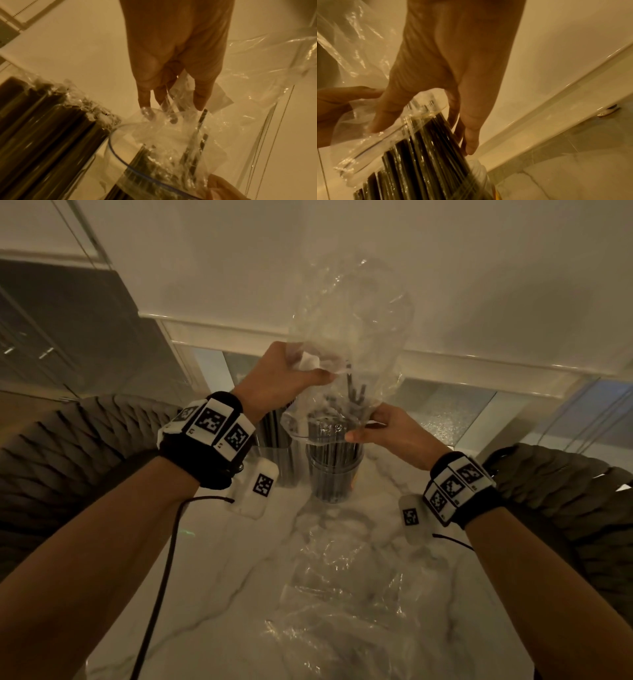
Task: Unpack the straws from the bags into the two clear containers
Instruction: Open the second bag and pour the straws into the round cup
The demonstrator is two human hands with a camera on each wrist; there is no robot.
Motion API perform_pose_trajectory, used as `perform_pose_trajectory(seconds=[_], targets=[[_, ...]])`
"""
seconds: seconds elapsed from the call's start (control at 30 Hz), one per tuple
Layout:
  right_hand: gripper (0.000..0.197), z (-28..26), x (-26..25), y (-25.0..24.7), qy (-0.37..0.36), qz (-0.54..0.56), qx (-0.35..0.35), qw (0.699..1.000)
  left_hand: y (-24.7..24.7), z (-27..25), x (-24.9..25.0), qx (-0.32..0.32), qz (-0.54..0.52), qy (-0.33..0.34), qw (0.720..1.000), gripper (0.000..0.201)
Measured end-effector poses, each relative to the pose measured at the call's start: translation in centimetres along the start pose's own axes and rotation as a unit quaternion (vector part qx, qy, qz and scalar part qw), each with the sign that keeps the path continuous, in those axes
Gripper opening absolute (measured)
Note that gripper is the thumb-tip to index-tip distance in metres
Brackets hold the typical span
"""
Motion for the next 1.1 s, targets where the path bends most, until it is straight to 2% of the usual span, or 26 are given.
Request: perform_pose_trajectory(seconds=[0.13,0.27,0.37,0.5,0.6,0.8,0.87,0.93,0.97,1.03,1.1], targets=[[0.041,-0.5,-0.4,0.3,-0.003,-0.023,-0.025,0.999,0.2,0.0,0.2,-0.008,-0.005,-0.014,1.000,0.031],[0.038,-1.0,-0.6,-0.2,-0.007,-0.033,-0.028,0.999,-0.8,-0.2,0.7,0.026,-0.003,0.002,1.000,0.023],[0.047,-1.0,-1.3,-0.9,-0.020,-0.019,-0.021,0.999,-1.6,-0.1,0.9,0.056,0.003,0.019,0.998,0.023],[0.042,-0.8,-1.9,-1.8,-0.011,0.035,-0.001,0.999,-2.2,0.0,1.9,0.072,-0.012,0.035,0.997,0.022],[0.059,-1.0,-2.5,-3.2,-0.025,0.055,0.041,0.997,-2.7,-0.3,3.0,0.085,-0.025,0.048,0.995,0.022],[0.054,-3.2,-10.3,-5.5,-0.139,0.080,0.166,0.973,-5.1,-2.9,7.3,0.120,-0.063,0.108,0.985,0.024],[0.047,-4.1,-13.3,-5.1,-0.162,0.092,0.178,0.966,-5.5,-4.7,9.0,0.103,-0.075,0.136,0.982,0.024],[0.038,-5.5,-16.0,-3.4,-0.192,0.093,0.159,0.964,-6.1,-7.0,9.8,0.093,-0.068,0.148,0.982,0.016],[0.037,-6.4,-16.8,-2.2,-0.200,0.085,0.147,0.965,-6.6,-8.2,9.6,0.097,-0.066,0.142,0.983,0.010],[0.039,-8.3,-16.6,1.0,-0.193,0.054,0.114,0.973,-8.0,-10.8,7.4,0.111,-0.053,0.100,0.987,0.015],[0.035,-9.9,-13.9,5.0,-0.147,-0.005,0.065,0.987,-8.5,-13.3,3.2,0.095,-0.005,0.023,0.995,0.018]])
Point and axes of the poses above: each hand's wrist, its own z-axis towards the middle knuckle, its own y-axis out of the palm, x = y × z, the point moved 10 cm from there along z, towards the middle knuckle, and after that the axes turned 7 degrees about -y, right-handed, at the moved point
